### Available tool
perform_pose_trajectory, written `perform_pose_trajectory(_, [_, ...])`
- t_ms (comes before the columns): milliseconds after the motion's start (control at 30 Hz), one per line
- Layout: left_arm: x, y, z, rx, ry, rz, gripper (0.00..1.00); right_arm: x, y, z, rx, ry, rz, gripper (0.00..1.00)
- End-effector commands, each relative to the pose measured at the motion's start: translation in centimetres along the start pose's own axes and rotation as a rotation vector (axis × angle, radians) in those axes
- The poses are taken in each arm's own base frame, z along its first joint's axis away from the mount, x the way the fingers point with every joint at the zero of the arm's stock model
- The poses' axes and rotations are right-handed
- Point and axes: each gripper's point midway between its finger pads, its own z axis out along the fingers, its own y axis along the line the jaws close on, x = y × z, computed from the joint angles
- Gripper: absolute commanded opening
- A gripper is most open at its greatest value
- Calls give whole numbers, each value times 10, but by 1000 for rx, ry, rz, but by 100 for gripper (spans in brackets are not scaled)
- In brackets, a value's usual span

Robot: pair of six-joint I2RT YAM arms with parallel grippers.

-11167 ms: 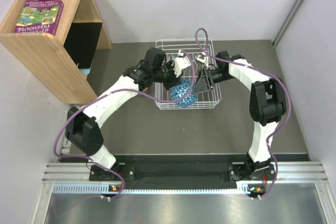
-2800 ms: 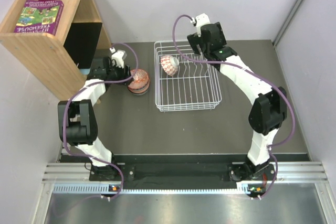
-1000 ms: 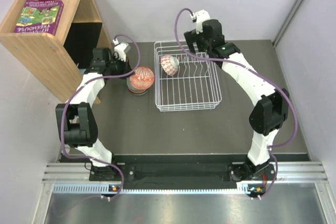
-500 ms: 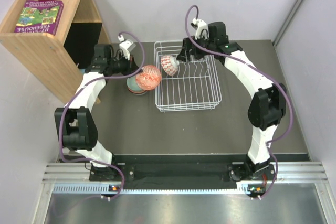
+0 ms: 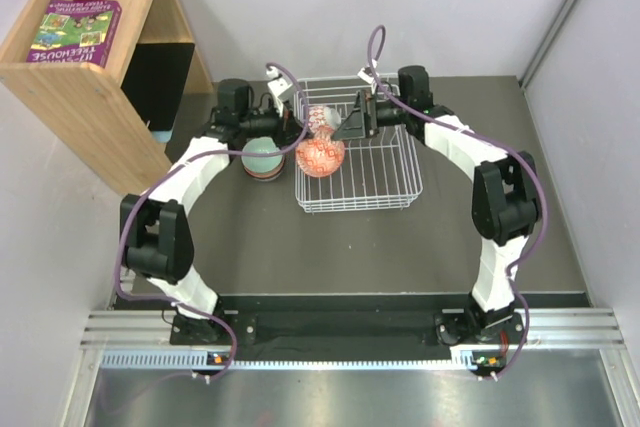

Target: Load the bowls into the dish rack

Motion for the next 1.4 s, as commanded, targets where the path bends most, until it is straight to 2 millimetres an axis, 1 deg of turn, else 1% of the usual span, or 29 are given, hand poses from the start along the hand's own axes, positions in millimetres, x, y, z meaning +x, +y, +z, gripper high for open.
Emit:
perform_pose_trajectory(0, [-27,-15,12,71,-45,92,0,-10,13,-21,-121,-21,-24,100])
perform_pose_trajectory(33, [-26,-14,13,73,-42,96,0,-9,15,-23,-138,-14,-28,100])
perform_pose_trajectory(200, [-20,-12,17,76,-28,94,0,-7,12,-31,-137,-18,-14,99])
perform_pose_trajectory(433, [-24,-11,22,43,-20,118,0,4,6,-33,-140,-3,16,99])
perform_pose_trajectory(633, [-28,-14,26,28,-25,127,0,12,-2,-27,-140,9,35,99])
perform_pose_trajectory(767, [-34,-14,25,19,-33,133,0,18,-3,-21,-145,24,40,98])
perform_pose_trajectory(967, [-43,-14,22,-15,-39,155,0,27,0,-15,-164,50,34,98])
perform_pose_trajectory(1100, [-41,-13,20,-37,-36,173,0,29,1,-13,-168,60,42,97])
perform_pose_trajectory(1233, [-42,-13,19,-47,-39,176,0,31,2,-10,-178,68,37,94])
perform_pose_trajectory(1333, [-45,-14,18,-50,-46,181,0,35,0,-7,-184,79,50,93])
perform_pose_trajectory(1367, [-46,-14,18,-50,-46,180,0,36,-2,-6,-186,82,51,91])
